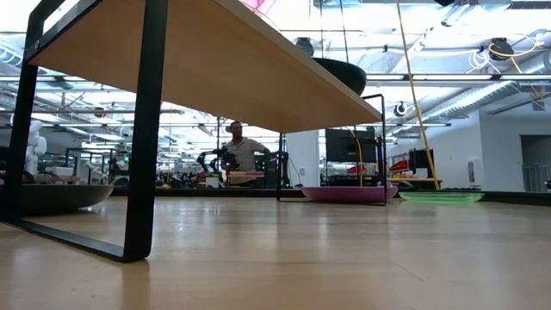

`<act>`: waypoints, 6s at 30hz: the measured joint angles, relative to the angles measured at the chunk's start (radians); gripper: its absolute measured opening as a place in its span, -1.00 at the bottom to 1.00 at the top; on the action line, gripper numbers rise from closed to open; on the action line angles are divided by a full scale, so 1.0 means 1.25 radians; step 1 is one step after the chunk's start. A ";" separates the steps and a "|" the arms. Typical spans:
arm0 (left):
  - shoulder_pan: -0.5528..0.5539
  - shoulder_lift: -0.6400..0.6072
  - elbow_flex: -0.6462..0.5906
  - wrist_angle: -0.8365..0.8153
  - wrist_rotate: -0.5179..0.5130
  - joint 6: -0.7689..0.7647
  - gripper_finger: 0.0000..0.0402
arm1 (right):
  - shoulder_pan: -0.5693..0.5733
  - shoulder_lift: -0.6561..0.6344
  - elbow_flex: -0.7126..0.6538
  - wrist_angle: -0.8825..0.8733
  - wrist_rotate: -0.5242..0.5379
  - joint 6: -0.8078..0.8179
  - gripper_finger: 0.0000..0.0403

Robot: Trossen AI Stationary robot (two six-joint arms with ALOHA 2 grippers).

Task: Place and stack plates onto a shelf
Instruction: Stack the top pink plate on top of the green plate on the shelf, then stack the black plate on top of the purple plate on the shelf

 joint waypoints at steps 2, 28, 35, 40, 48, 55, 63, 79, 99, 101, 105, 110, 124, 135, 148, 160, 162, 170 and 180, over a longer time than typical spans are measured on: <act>-0.005 0.005 0.000 0.000 -0.004 -0.005 -0.99 | 0.000 -0.001 -0.005 0.006 0.000 0.000 -1.00; -0.020 0.069 -0.004 -0.076 -0.059 0.002 -0.99 | 0.000 -0.003 -0.047 0.029 -0.002 0.002 -1.00; -0.016 0.069 -0.004 -0.102 -0.062 -0.021 -0.99 | 0.000 -0.003 -0.047 0.029 -0.002 0.000 -1.00; -0.008 0.069 -0.004 -0.097 -0.063 -0.024 -0.99 | 0.000 -0.003 -0.047 0.029 -0.002 0.000 -1.00; -0.007 0.068 -0.026 -0.093 -0.064 -0.018 -0.99 | 0.000 -0.003 -0.047 0.029 -0.002 0.000 -1.00; -0.007 0.068 -0.055 -0.062 -0.060 -0.054 -0.99 | 0.000 -0.003 -0.047 0.029 -0.001 0.000 -1.00; -0.008 0.068 -0.087 -0.033 -0.045 -0.061 -0.98 | 0.000 -0.003 -0.047 0.028 -0.001 0.000 -1.00; -0.008 0.068 -0.091 -0.033 -0.043 -0.104 -0.54 | 0.000 -0.003 -0.047 0.028 0.001 -0.018 -1.00; -0.006 0.061 -0.090 0.012 0.000 -0.305 -0.53 | 0.001 -0.003 -0.047 0.028 0.001 0.006 -1.00; -0.003 0.059 -0.090 0.012 0.000 -0.312 -0.53 | 0.001 -0.003 -0.047 0.028 0.000 0.017 -1.00; 0.003 0.037 -0.090 0.010 -0.004 -0.313 -0.53 | 0.001 -0.003 -0.047 0.028 -0.001 0.052 -1.00; 0.008 -0.025 -0.090 0.083 -0.033 -0.319 -0.53 | 0.001 -0.003 -0.047 0.029 0.000 0.088 -1.00; 0.029 -0.163 -0.090 0.046 -0.171 -0.192 -0.53 | -0.020 -0.003 -0.042 0.031 0.090 0.178 -1.00; 0.077 -0.183 -0.097 -0.030 -0.278 -0.030 -0.53 | -0.150 -0.012 -0.029 0.225 0.121 0.197 -1.00; 0.185 -0.473 -0.592 0.403 -0.157 0.019 -0.53 | -0.277 -0.013 0.038 0.106 0.212 0.109 -1.00; 0.186 -0.652 -0.820 0.463 -0.154 -0.197 -0.53 | -0.433 -0.010 0.038 -0.113 0.195 0.082 -1.00; 0.187 -0.658 -0.830 0.452 -0.156 -0.224 -0.53 | -0.454 -0.010 0.038 -0.119 0.159 0.049 -1.00; 0.166 -0.660 -0.898 0.376 -0.082 -0.276 -0.53 | -0.470 -0.010 0.038 -0.117 0.022 -0.018 -1.00; 0.008 -0.700 -0.991 0.383 -0.078 -0.329 -0.51 | -0.469 -0.012 0.038 -0.116 -0.065 0.053 -1.00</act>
